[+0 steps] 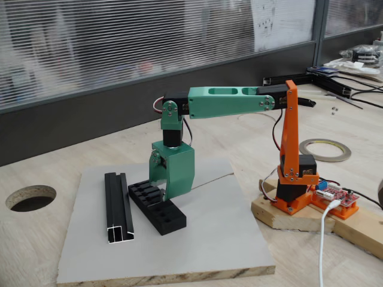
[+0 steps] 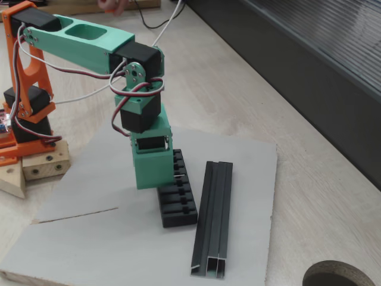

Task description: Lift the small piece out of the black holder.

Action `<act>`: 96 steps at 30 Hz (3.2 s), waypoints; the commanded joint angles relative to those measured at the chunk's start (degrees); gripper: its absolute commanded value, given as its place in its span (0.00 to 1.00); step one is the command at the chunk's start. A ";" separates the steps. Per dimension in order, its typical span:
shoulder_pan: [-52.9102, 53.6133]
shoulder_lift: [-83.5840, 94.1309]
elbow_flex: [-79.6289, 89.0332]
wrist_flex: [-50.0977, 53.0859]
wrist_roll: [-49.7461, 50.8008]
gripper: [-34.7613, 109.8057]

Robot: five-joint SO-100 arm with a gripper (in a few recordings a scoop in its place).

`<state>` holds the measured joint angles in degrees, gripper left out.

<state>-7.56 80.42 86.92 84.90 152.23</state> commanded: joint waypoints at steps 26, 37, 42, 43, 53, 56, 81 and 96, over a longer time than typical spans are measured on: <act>0.09 2.02 -0.09 0.70 0.62 0.57; 0.18 2.02 1.32 0.79 0.62 0.56; 0.09 2.55 4.31 0.70 0.62 0.47; 0.09 2.64 4.31 0.35 0.62 0.46; 0.09 2.99 3.43 -0.18 0.70 0.43; 0.09 3.16 3.43 -0.18 0.70 0.43; 0.09 2.46 -2.64 0.79 0.79 0.43; 0.09 2.20 0.00 0.79 0.79 0.43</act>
<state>-7.12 80.77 86.13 84.99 152.49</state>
